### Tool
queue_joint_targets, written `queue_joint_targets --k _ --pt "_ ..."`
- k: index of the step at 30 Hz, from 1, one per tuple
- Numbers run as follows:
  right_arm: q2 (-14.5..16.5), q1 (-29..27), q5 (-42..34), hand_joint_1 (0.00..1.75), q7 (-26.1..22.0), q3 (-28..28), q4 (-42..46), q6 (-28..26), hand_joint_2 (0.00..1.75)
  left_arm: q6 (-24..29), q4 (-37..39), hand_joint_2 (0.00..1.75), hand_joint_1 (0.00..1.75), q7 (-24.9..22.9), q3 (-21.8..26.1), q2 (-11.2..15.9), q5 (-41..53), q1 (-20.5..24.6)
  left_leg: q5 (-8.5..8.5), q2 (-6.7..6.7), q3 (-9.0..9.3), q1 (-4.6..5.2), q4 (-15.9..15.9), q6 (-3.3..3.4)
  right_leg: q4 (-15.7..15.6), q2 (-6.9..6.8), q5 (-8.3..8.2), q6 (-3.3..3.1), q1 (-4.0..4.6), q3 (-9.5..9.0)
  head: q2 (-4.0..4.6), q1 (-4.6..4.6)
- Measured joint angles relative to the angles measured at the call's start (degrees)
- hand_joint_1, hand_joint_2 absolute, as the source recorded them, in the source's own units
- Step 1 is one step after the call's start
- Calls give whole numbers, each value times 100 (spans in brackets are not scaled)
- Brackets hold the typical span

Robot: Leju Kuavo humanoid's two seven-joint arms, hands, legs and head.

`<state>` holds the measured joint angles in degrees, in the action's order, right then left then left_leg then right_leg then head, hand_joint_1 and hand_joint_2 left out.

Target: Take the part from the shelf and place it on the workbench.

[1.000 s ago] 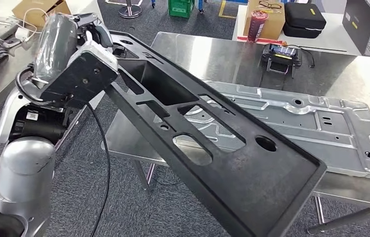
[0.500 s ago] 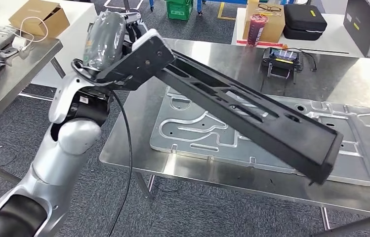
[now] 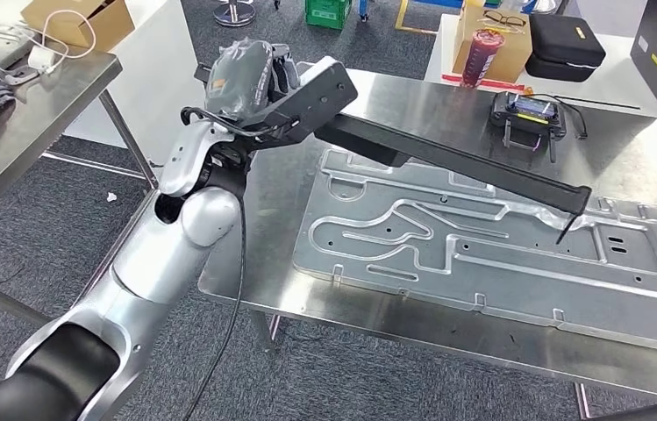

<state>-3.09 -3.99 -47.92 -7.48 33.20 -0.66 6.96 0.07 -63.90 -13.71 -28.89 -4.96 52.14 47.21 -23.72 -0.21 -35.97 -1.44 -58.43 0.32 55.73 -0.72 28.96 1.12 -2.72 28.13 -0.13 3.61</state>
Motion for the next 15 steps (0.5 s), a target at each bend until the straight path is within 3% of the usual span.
queue_joint_targets --k 3,5,15 --pt "5 0 -45 0 46 0 0 -40 0 35 254 175 175 -14 0 -73 37 36 -1 1 1 12 -4 2 -3 -1 -2 134 -19 1 0 2" --pt "7 0 -88 0 74 0 0 -81 0 98 444 175 175 -27 4 -125 78 67 0 1 4 15 -5 4 -2 -1 -3 183 -24 1 0 4" --pt "7 -8 -141 0 58 2 0 -90 0 255 972 175 175 -11 30 -273 137 95 8 3 29 13 12 -1 26 0 8 198 -5 1 0 10"
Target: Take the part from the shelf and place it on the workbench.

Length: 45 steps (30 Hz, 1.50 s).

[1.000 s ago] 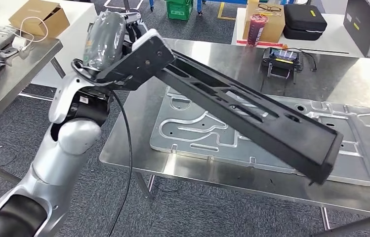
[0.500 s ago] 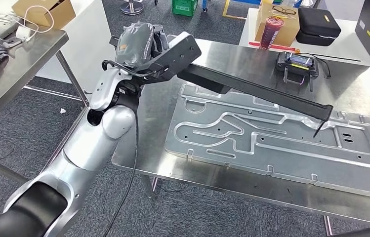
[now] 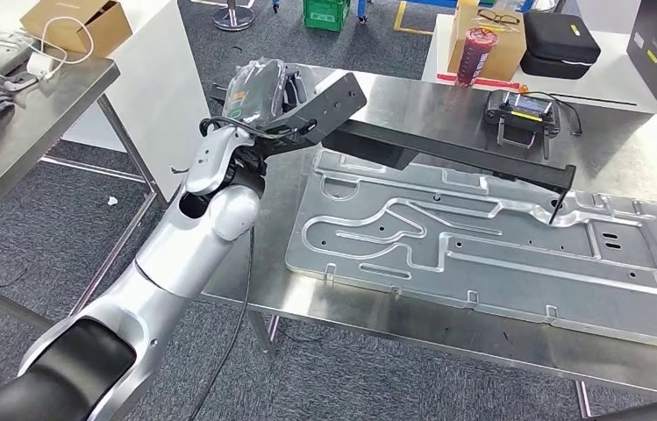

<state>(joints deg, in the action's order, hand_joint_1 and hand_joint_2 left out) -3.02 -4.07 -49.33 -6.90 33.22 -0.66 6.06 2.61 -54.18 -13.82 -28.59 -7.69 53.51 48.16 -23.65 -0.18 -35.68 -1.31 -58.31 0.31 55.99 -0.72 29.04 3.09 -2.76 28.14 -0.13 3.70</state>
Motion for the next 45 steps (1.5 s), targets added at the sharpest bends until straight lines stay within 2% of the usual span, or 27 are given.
queue_joint_targets --k 7,26,33,45 --pt "-4 -1 -93 0 20 1 0 -86 0 102 241 175 175 -46 66 -77 102 41 4 0 13 1 25 -3 1 0 3 -4 1 2 0 1" --pt "-51 7 -479 0 26 26 0 -275 0 348 1038 175 175 90 195 -558 238 2 24 0 21 15 115 -21 -12 7 21 -30 -4 48 0 5" --pt "-51 10 -509 0 25 69 0 -276 0 358 1171 175 175 95 197 -625 240 -8 25 0 24 11 137 -22 -7 2 35 -48 2 56 0 3" --pt "-52 11 -511 0 23 109 0 -276 0 362 1215 175 175 95 197 -661 240 -12 33 -2 37 11 125 -35 -3 0 31 -42 -1 28 0 3"
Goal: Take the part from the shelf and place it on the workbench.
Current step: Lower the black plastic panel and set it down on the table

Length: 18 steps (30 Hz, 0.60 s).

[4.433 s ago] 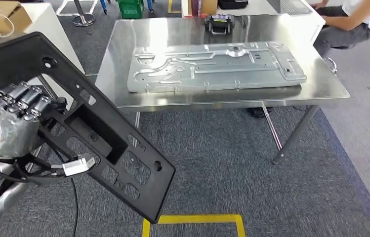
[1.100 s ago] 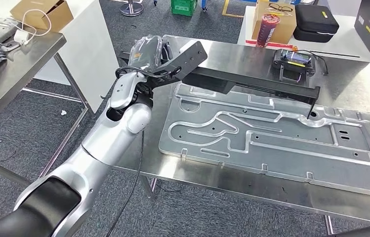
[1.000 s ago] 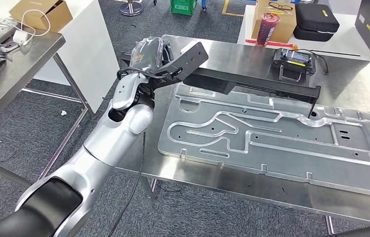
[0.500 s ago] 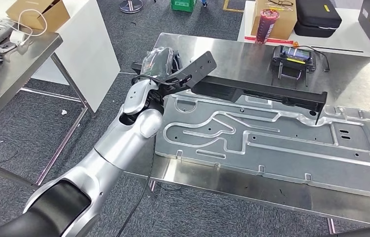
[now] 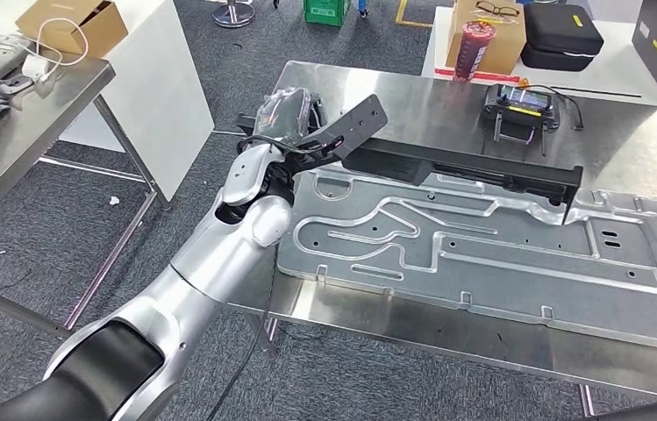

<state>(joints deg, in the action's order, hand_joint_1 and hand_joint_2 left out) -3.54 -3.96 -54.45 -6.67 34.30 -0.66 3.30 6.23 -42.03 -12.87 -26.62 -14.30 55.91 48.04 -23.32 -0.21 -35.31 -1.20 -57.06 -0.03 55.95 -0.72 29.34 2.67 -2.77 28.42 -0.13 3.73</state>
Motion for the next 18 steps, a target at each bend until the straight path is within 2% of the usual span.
queue_joint_targets --k 18 --pt "0 1 0 0 0 1 0 0 0 0 0 175 175 0 0 -21 0 5 0 -1 50 0 -4 0 0 -1 0 0 -1 -51 0 -2"
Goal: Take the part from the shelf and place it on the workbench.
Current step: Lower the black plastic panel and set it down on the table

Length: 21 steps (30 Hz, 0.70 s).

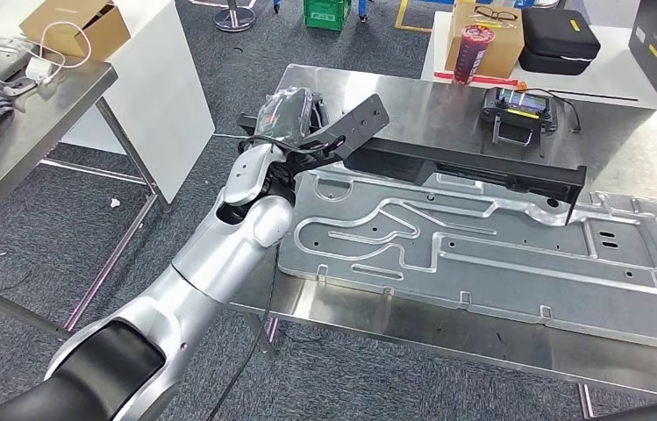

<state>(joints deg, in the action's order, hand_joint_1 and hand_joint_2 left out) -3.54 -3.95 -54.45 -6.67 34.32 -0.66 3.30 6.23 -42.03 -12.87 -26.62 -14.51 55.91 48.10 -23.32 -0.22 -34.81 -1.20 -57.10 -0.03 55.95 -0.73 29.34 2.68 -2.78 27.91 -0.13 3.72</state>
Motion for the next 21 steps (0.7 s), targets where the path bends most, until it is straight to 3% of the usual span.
queue_joint_targets --k 7,12,21 --pt "1 0 0 0 -1 0 0 0 0 -13 0 175 175 -2 0 0 10 0 0 0 2 0 -2 0 0 0 0 0 0 -3 0 0" --pt "-13 62 -79 0 64 1 0 73 0 -718 285 175 175 -324 -184 -66 807 8 0 -2 8 1 -2 0 -1 -1 0 1 -2 -10 0 -2" --pt "-24 151 -325 0 221 84 0 97 0 -426 966 175 175 -289 -337 -175 878 -14 0 -2 10 1 -5 0 -1 -1 -2 2 -3 -11 0 -3"
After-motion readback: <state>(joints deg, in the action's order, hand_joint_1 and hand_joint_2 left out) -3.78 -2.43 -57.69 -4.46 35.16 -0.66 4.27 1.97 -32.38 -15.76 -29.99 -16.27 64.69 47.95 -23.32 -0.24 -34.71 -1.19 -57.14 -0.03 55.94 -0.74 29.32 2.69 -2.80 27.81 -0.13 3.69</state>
